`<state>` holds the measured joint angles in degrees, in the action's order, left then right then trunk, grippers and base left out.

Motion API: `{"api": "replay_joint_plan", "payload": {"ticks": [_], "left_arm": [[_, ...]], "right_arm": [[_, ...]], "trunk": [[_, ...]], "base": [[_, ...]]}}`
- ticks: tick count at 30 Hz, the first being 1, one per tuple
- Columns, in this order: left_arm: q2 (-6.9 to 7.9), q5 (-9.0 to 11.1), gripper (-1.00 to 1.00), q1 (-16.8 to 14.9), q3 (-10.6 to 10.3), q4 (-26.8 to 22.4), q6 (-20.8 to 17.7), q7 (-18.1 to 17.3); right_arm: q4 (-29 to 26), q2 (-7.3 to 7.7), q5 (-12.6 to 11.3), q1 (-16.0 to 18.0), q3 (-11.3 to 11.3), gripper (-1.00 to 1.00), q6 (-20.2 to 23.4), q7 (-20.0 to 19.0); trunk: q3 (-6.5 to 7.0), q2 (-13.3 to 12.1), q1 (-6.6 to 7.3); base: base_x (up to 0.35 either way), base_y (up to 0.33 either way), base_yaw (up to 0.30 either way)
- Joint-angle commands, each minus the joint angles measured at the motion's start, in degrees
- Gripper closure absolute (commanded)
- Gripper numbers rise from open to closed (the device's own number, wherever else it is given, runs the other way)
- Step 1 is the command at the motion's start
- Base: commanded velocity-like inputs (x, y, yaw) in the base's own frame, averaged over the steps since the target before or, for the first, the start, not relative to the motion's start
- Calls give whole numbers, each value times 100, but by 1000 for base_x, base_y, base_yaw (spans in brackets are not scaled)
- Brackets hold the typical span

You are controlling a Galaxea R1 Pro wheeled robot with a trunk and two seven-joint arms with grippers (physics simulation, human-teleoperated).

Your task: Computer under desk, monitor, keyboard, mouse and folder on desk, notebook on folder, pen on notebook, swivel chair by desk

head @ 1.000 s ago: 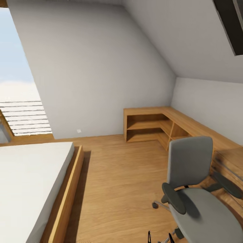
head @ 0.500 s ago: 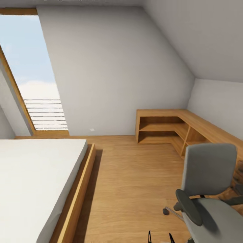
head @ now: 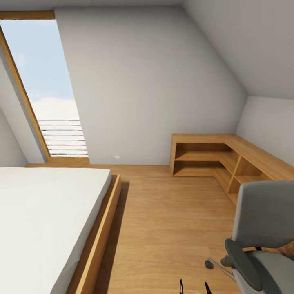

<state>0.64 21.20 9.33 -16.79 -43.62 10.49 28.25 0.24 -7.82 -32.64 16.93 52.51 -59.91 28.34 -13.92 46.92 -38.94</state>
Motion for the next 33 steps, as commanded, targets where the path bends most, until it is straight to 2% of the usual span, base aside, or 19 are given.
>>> {"api": "replay_joint_plan", "payload": {"ticks": [1,13,20,25,33], "left_arm": [[7,60,-100,-1,-30,-7,32,31],[6,60,-100,-1,-31,-7,32,31],[6,53,-100,-1,-33,-7,32,31],[6,51,-100,-1,-34,-7,32,31],[6,51,-100,-1,-34,-7,32,28]], "right_arm": [[3,-2,-26,3,49,-100,-9,31],[3,-4,-23,4,49,-100,-9,31],[3,-16,-23,4,56,-100,190,31],[0,-24,-23,2,57,-100,456,25],[2,-15,-23,3,58,-100,568,21]], "trunk": [[-3,5,-2],[33,5,-2],[35,5,-2],[35,5,-2],[35,5,-2]], "base": [[34,11,-82],[10,3,-78],[23,0,-9],[191,0,-2],[293,0,0]]}}
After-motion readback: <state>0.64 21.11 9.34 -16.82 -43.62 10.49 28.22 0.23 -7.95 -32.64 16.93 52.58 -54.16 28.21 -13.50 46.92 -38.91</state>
